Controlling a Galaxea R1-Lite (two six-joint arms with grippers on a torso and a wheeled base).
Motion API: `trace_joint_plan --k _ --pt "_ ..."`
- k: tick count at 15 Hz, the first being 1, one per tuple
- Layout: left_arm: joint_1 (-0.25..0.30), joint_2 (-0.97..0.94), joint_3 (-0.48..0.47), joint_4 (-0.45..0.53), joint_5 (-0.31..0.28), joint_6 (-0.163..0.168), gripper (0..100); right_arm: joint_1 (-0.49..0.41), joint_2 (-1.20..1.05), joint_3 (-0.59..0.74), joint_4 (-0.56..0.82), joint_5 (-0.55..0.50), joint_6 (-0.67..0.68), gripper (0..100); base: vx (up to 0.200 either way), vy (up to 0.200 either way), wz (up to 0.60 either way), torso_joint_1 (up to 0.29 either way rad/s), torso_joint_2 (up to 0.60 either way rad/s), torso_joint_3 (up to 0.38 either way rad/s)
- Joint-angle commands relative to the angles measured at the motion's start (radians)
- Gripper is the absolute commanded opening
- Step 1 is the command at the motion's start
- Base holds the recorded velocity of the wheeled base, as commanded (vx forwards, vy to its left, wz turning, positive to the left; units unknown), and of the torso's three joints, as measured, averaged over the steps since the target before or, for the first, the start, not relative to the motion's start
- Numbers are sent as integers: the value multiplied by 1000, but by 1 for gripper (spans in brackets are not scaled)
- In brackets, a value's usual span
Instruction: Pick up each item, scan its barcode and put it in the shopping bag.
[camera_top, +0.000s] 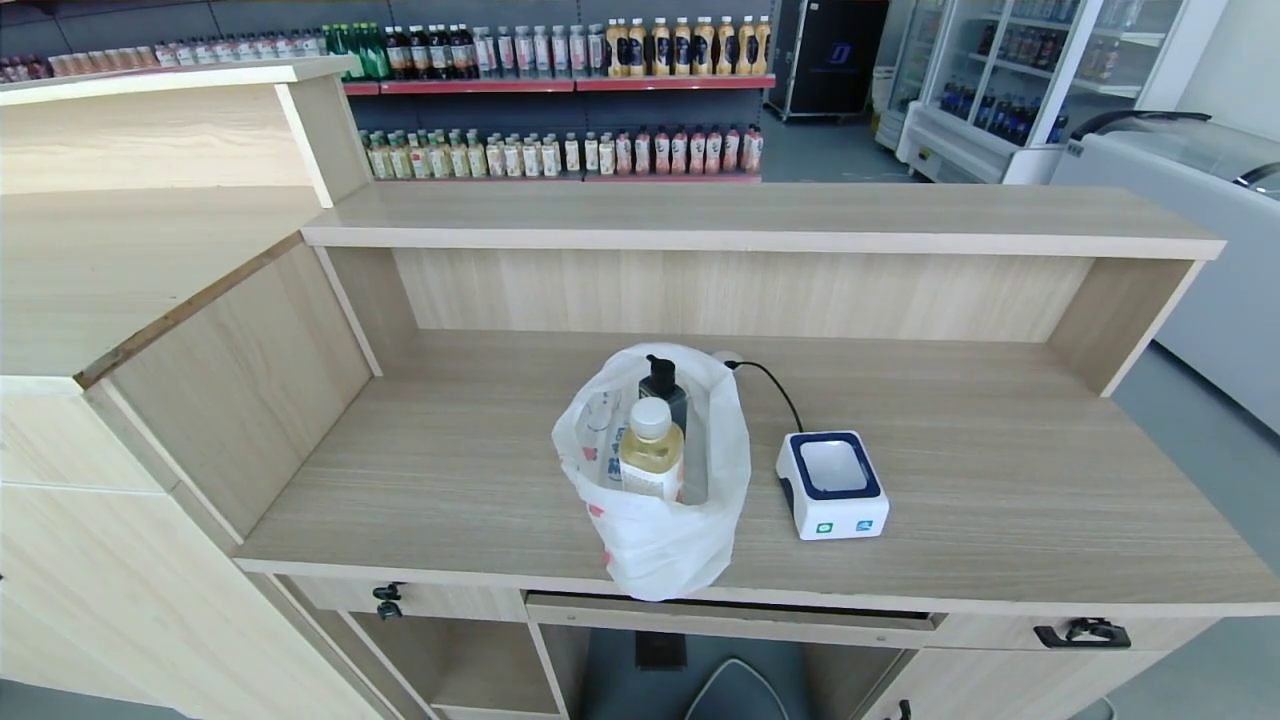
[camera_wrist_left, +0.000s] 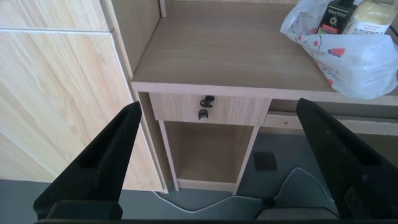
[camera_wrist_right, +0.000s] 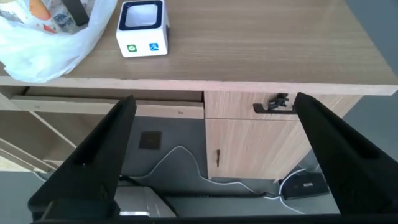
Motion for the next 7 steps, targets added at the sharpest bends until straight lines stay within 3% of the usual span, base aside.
trace_joint_plan --k 1,7 --pt "0 0 0 0 0 0 100 2 -49 -1 0 0 0 100 0 0 0 0 0 0" --pt "0 0 0 0 0 0 100 2 -49 -1 2 -2 -3 100 0 0 0 0 0 0"
